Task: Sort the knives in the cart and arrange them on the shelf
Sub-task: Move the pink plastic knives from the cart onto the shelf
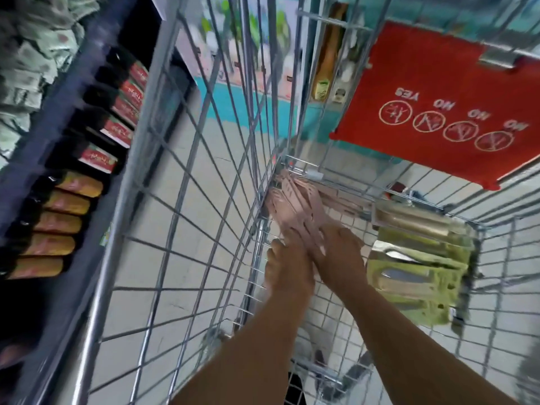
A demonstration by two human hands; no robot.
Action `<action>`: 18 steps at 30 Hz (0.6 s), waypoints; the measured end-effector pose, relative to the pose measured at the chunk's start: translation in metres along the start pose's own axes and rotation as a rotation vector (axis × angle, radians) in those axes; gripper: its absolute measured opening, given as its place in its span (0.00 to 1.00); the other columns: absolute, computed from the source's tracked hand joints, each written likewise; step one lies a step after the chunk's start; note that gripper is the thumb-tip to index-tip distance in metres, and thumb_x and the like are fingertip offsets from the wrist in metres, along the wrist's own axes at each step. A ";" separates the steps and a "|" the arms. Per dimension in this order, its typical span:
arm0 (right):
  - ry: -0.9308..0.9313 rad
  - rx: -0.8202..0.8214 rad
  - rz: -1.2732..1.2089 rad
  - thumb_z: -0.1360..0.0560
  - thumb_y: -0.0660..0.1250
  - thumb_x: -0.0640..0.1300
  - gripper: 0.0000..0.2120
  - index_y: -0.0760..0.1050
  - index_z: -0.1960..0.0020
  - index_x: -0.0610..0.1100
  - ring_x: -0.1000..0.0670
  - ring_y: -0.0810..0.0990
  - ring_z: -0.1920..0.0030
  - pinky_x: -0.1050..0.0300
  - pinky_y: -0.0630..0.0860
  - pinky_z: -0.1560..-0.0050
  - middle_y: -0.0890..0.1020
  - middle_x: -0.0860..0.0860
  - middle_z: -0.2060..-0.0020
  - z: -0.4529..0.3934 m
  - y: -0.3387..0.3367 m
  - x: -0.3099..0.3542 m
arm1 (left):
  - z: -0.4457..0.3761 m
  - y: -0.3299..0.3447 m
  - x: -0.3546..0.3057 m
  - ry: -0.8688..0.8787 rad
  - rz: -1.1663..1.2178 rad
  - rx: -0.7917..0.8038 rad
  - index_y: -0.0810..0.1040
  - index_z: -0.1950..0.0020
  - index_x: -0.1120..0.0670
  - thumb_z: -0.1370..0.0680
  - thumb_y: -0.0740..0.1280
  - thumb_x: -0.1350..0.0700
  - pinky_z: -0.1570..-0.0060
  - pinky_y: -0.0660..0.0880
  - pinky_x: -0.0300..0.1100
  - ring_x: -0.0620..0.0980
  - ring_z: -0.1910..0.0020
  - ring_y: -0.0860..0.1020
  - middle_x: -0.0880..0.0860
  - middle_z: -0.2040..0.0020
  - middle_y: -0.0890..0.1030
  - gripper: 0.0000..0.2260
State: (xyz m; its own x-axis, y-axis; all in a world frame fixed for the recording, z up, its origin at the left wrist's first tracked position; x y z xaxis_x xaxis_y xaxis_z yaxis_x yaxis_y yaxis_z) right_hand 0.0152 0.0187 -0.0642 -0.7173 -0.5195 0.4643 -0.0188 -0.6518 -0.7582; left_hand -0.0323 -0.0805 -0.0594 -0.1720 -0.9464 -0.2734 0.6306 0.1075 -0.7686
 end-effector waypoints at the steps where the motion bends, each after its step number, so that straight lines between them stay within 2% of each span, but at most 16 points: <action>1: 0.009 0.026 0.017 0.22 0.60 0.49 0.19 0.70 0.33 0.44 0.40 0.71 0.39 0.47 0.70 0.39 0.74 0.42 0.39 -0.002 0.004 0.000 | -0.002 0.002 0.000 -0.013 0.004 -0.011 0.55 0.26 0.55 0.22 0.63 0.58 0.41 0.71 0.49 0.58 0.38 0.71 0.59 0.36 0.69 0.27; 3: -0.009 0.020 0.095 0.22 0.54 0.52 0.21 0.68 0.33 0.46 0.41 0.70 0.41 0.48 0.70 0.40 0.73 0.43 0.39 -0.006 0.007 -0.001 | -0.004 0.003 0.000 -0.029 0.029 -0.041 0.52 0.25 0.53 0.21 0.61 0.59 0.41 0.70 0.49 0.58 0.38 0.70 0.59 0.36 0.69 0.28; 5: -0.009 -0.007 0.099 0.21 0.56 0.50 0.18 0.68 0.34 0.44 0.41 0.71 0.42 0.49 0.68 0.42 0.74 0.43 0.41 -0.008 0.002 0.002 | -0.004 0.005 0.003 -0.051 0.086 -0.054 0.50 0.24 0.51 0.22 0.63 0.60 0.41 0.71 0.49 0.57 0.38 0.70 0.57 0.36 0.68 0.31; 7: -0.016 0.006 0.136 0.22 0.58 0.45 0.17 0.68 0.34 0.42 0.40 0.71 0.41 0.48 0.67 0.41 0.74 0.42 0.41 -0.010 0.003 0.004 | -0.004 0.004 0.007 -0.090 0.111 -0.058 0.51 0.25 0.53 0.23 0.63 0.60 0.40 0.71 0.49 0.56 0.37 0.71 0.57 0.36 0.68 0.30; 8: -0.008 0.016 0.142 0.21 0.58 0.44 0.17 0.68 0.34 0.41 0.40 0.70 0.39 0.48 0.67 0.39 0.73 0.41 0.40 -0.011 0.003 0.005 | -0.005 0.003 0.010 -0.111 0.106 -0.059 0.52 0.26 0.56 0.23 0.63 0.60 0.40 0.71 0.48 0.56 0.36 0.71 0.57 0.35 0.68 0.29; 11: 0.056 0.016 0.116 0.21 0.59 0.53 0.19 0.68 0.36 0.42 0.41 0.70 0.39 0.49 0.67 0.38 0.73 0.43 0.40 -0.015 0.007 0.002 | -0.008 0.001 0.015 -0.134 0.076 -0.063 0.53 0.27 0.60 0.23 0.64 0.60 0.38 0.71 0.45 0.55 0.34 0.69 0.58 0.32 0.65 0.28; 14: 0.089 0.011 0.060 0.22 0.63 0.48 0.17 0.68 0.37 0.41 0.41 0.72 0.39 0.49 0.69 0.39 0.73 0.42 0.39 -0.016 0.011 0.002 | -0.009 0.002 0.017 -0.111 0.062 -0.052 0.52 0.27 0.62 0.23 0.64 0.60 0.37 0.69 0.45 0.56 0.33 0.67 0.59 0.31 0.63 0.29; 16: 0.118 0.003 0.023 0.22 0.63 0.45 0.15 0.70 0.38 0.41 0.41 0.75 0.42 0.48 0.73 0.43 0.75 0.42 0.42 -0.016 0.011 0.003 | -0.011 0.003 0.020 -0.109 0.055 -0.054 0.52 0.28 0.62 0.23 0.64 0.60 0.37 0.68 0.44 0.56 0.33 0.67 0.59 0.31 0.63 0.29; 18: 0.119 -0.004 0.003 0.21 0.61 0.46 0.15 0.70 0.36 0.42 0.41 0.76 0.43 0.49 0.74 0.46 0.77 0.42 0.43 -0.015 0.011 0.005 | -0.012 0.002 0.020 -0.115 0.079 -0.067 0.54 0.28 0.62 0.21 0.62 0.55 0.37 0.68 0.43 0.56 0.33 0.67 0.59 0.31 0.63 0.27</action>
State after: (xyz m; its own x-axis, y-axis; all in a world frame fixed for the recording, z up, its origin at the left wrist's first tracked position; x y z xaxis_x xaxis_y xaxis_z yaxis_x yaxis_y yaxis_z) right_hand 0.0006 0.0170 -0.0772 -0.7953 -0.4515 0.4046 -0.0192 -0.6484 -0.7611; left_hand -0.0430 -0.0958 -0.0736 -0.0333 -0.9624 -0.2697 0.5864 0.1997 -0.7850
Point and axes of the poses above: each hand's wrist, its own z-axis away from the middle knuckle, its own y-axis out of the palm, x = y × z, the point moved 8 cm from there along -z, towards the middle knuckle
